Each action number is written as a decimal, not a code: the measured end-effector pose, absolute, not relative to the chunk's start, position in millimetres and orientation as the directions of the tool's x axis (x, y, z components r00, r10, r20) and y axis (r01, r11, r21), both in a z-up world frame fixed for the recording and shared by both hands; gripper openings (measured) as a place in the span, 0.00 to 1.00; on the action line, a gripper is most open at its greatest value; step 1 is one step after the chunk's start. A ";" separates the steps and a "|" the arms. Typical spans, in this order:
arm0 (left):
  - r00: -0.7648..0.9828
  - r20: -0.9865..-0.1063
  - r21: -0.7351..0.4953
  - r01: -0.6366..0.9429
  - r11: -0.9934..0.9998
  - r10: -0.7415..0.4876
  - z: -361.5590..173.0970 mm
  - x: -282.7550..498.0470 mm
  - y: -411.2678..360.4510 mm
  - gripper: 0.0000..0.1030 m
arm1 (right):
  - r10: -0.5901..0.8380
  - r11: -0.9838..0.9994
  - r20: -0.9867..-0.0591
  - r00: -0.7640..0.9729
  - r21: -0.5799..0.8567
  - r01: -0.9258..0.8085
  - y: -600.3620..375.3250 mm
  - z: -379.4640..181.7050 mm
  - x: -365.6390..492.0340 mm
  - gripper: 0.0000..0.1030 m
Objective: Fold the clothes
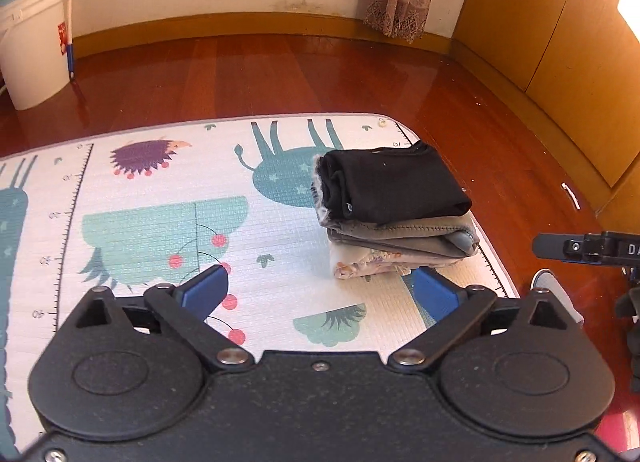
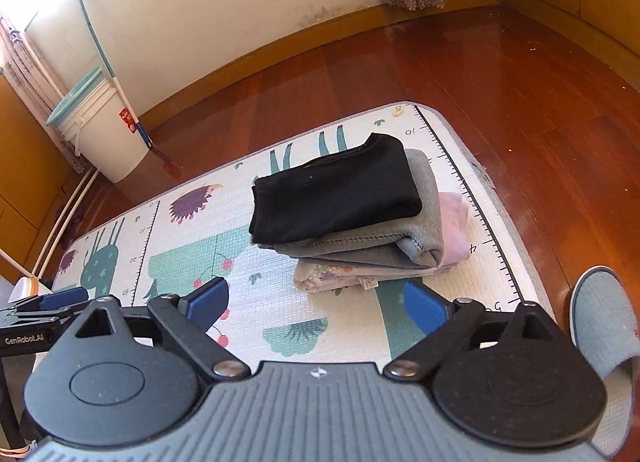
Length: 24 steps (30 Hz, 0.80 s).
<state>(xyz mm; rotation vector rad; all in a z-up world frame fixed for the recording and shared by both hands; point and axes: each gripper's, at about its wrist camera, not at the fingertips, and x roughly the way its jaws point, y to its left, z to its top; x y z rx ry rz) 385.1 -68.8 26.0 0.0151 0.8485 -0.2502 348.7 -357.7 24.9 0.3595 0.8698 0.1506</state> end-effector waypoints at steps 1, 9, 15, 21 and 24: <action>0.644 -0.743 -0.062 0.205 0.977 -0.183 39.4 379.1 -71.6 1.00 | 0.265 0.940 -0.731 0.629 0.341 0.001 -354.2 39.0 338.4 1.00; 0.702 -0.686 -0.079 0.191 0.978 -0.192 120.5 289.8 -97.1 1.00 | 0.072 0.996 -0.826 0.560 0.089 0.003 -332.0 95.5 252.7 1.00; 0.701 -0.682 -0.082 0.208 0.975 -0.207 127.4 244.1 -112.4 1.00 | 0.020 0.993 -0.801 0.598 0.088 0.084 -333.6 118.1 208.9 1.00; 0.732 -0.656 -0.024 0.223 0.975 -0.184 128.8 223.4 -117.3 1.00 | -0.027 0.993 -0.749 0.662 0.056 0.104 -332.6 135.8 188.0 1.00; 0.717 -0.672 -0.050 0.204 0.978 -0.185 124.7 225.0 -109.6 1.00 | -0.032 0.991 -0.747 0.664 0.061 0.117 -334.4 137.1 188.1 1.00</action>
